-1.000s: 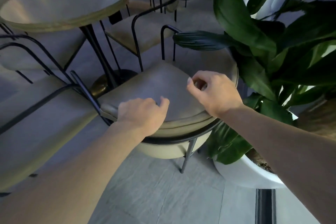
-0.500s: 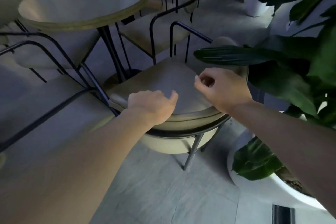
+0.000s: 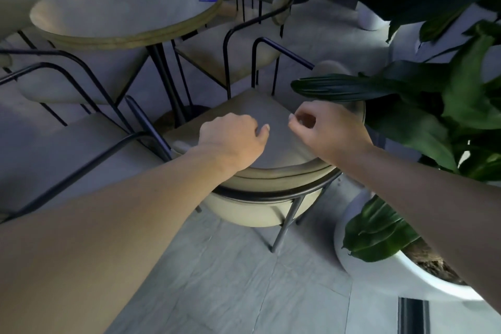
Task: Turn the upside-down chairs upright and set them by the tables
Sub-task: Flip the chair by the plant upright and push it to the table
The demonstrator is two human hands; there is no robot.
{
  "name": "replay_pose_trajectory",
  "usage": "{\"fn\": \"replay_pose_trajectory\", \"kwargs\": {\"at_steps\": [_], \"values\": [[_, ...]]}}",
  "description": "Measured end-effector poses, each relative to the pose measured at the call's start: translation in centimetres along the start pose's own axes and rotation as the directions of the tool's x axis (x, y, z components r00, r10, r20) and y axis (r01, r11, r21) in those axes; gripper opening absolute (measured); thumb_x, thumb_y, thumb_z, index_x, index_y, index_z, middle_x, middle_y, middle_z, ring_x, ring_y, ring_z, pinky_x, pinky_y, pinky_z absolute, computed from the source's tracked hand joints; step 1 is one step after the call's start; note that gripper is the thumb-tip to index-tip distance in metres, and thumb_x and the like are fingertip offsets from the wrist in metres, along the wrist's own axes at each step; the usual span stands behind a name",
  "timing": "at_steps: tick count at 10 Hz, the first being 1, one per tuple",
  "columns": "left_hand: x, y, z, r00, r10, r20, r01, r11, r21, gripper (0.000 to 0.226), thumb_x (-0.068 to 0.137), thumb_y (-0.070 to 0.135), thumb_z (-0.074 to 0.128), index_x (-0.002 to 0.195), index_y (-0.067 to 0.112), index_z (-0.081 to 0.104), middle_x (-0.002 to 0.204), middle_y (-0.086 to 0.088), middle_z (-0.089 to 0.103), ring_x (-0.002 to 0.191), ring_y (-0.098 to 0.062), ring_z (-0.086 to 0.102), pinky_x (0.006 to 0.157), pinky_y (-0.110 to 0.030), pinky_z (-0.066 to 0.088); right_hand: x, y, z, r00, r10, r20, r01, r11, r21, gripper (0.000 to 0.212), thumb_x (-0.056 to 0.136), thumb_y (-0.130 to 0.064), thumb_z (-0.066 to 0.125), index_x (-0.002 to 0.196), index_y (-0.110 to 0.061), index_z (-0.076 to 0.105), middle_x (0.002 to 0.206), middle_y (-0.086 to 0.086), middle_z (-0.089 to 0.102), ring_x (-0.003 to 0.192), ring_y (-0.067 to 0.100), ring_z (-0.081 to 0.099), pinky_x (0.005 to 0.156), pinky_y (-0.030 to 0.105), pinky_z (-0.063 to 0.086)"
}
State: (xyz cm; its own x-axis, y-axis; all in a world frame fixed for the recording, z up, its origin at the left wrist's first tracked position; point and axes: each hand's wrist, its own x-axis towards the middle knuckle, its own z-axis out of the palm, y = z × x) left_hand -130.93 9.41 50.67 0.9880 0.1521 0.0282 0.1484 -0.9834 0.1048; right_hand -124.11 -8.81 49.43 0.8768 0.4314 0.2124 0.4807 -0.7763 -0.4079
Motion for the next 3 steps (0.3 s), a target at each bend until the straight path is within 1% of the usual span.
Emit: {"fn": "replay_pose_trajectory", "kwargs": {"at_steps": [1, 3], "values": [[-0.2, -0.4, -0.7, 0.999, 0.026, -0.025, -0.027, 1.0, -0.012, 0.051, 0.105, 0.053, 0.027, 0.082, 0.023, 0.061, 0.071, 0.001, 0.06, 0.06, -0.016, 0.051, 0.058, -0.032, 0.037, -0.3, -1.3, -0.6, 0.999, 0.032, -0.008, -0.032, 0.999, -0.021, 0.033, 0.099, -0.052, 0.05, 0.086, -0.027, 0.066, 0.08, -0.008, 0.063, 0.077, 0.014, 0.06, 0.068, 0.036, 0.052], [-1.9, -3.1, -2.5, 0.996, 0.081, -0.045, -0.083, 0.996, -0.034, 0.052, 0.105, 0.052, 0.029, 0.071, 0.022, 0.055, 0.069, 0.001, 0.06, 0.057, -0.013, 0.049, 0.053, -0.03, 0.032, -1.4, -5.8, -0.5, 0.998, 0.059, -0.034, -0.061, 0.997, -0.045, 0.031, 0.099, -0.051, 0.05, 0.093, -0.026, 0.068, 0.087, -0.008, 0.065, 0.08, 0.016, 0.062, 0.068, 0.035, 0.052]]}}
